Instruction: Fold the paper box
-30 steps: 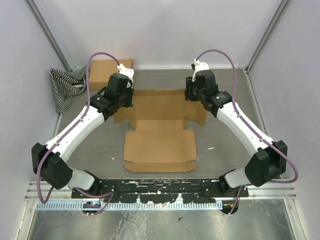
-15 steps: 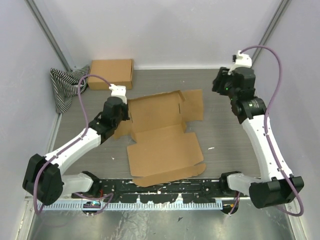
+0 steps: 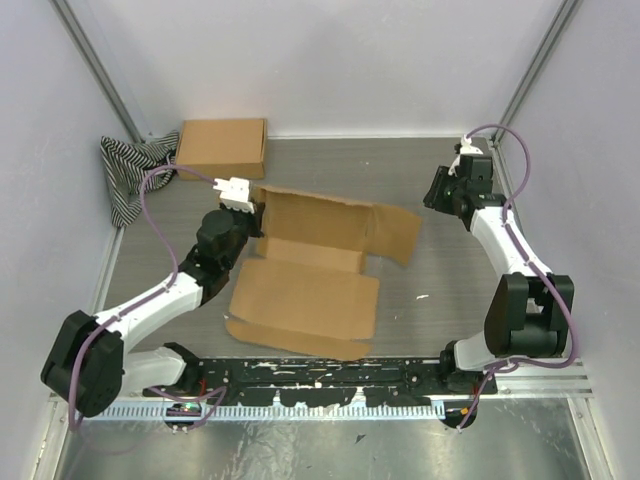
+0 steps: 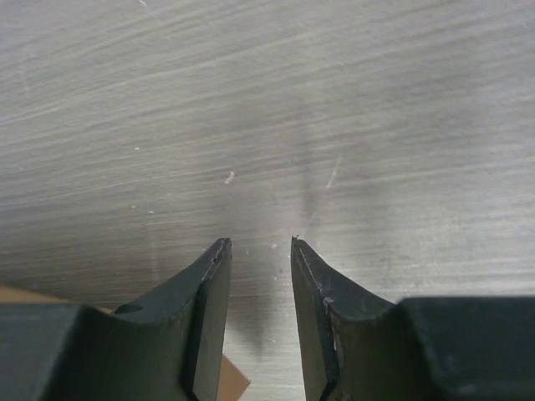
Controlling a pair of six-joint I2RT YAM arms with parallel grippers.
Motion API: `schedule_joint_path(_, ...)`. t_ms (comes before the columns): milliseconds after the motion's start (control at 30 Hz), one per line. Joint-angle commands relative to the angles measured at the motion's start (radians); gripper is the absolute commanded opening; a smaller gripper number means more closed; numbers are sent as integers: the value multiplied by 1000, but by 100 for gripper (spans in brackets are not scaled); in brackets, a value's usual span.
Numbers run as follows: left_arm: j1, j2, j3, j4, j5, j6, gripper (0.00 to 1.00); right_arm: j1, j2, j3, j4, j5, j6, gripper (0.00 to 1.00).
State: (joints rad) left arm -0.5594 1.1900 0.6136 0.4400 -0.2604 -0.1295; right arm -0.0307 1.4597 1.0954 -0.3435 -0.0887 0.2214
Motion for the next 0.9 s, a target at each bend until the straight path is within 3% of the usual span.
schedule_joint_path(0,-2,36,-48,317,23,61,0,-33,0,7,143,-201,-36,40)
schedule_joint_path(167,-2,72,-55,357,1,70,0,-31,-17,-37,158,-428,-16,42)
schedule_joint_path(300,-5,124,-44,321,-42,48,0,-17,-75,-74,120,-343,23,43)
schedule_joint_path(533,-5,162,93,20,-140,8,0,60,-236,-174,-45,-116,60,44)
schedule_joint_path(667,-5,181,100,5,-171,-2,0,82,-357,-251,-45,-150,60,46)
schedule_joint_path(867,-5,217,89,-6,-186,-34,0,90,-372,-279,-44,-246,42,46)
